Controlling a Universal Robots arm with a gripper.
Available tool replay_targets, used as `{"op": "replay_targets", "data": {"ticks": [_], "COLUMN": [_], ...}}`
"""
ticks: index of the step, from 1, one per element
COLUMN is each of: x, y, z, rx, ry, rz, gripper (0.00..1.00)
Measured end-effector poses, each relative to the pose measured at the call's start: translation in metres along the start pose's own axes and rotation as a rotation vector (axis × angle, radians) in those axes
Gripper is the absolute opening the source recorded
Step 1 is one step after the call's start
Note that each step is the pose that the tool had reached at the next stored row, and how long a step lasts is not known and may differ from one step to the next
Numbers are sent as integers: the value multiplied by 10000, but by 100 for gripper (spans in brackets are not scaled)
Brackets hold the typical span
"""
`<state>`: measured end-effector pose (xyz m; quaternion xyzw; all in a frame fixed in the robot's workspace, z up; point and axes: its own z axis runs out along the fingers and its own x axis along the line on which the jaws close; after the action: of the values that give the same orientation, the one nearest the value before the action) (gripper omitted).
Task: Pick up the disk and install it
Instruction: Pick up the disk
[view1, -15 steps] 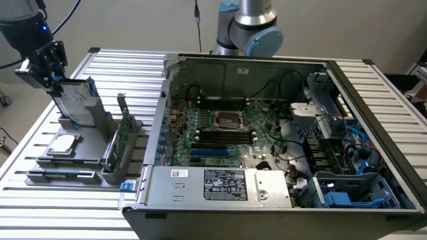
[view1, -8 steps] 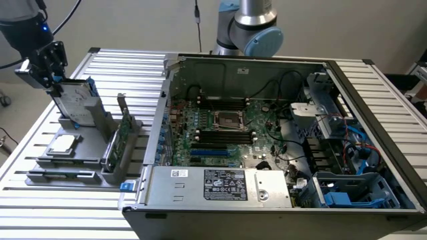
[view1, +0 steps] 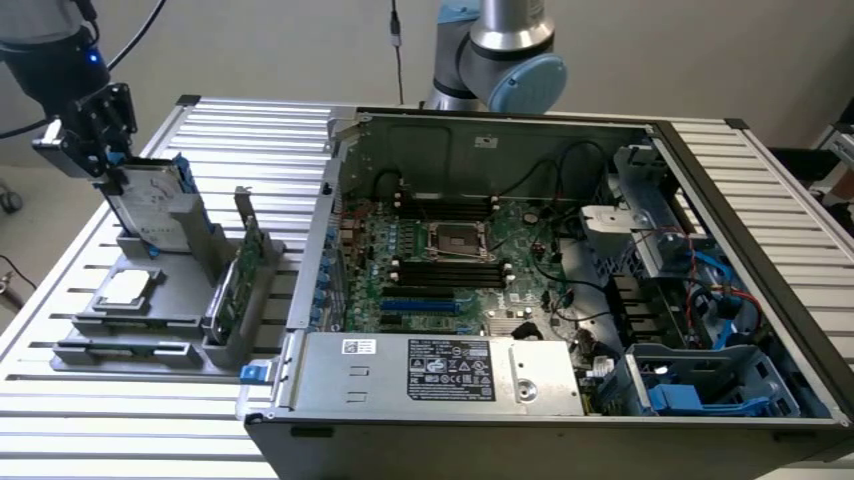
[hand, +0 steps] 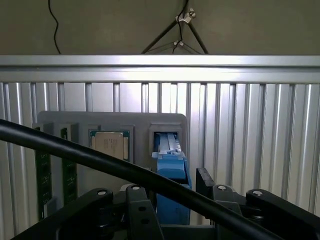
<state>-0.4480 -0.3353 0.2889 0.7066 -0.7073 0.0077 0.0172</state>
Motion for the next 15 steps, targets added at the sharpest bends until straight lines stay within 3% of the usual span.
{"op": "replay_targets", "data": {"ticks": [4,15], "x": [4,3], "y": [-2,-4], "z": [0,28], "rx": [-90,-92], "ry": [2,2], "rz": [-1,-3], "gripper": [48,48]}}
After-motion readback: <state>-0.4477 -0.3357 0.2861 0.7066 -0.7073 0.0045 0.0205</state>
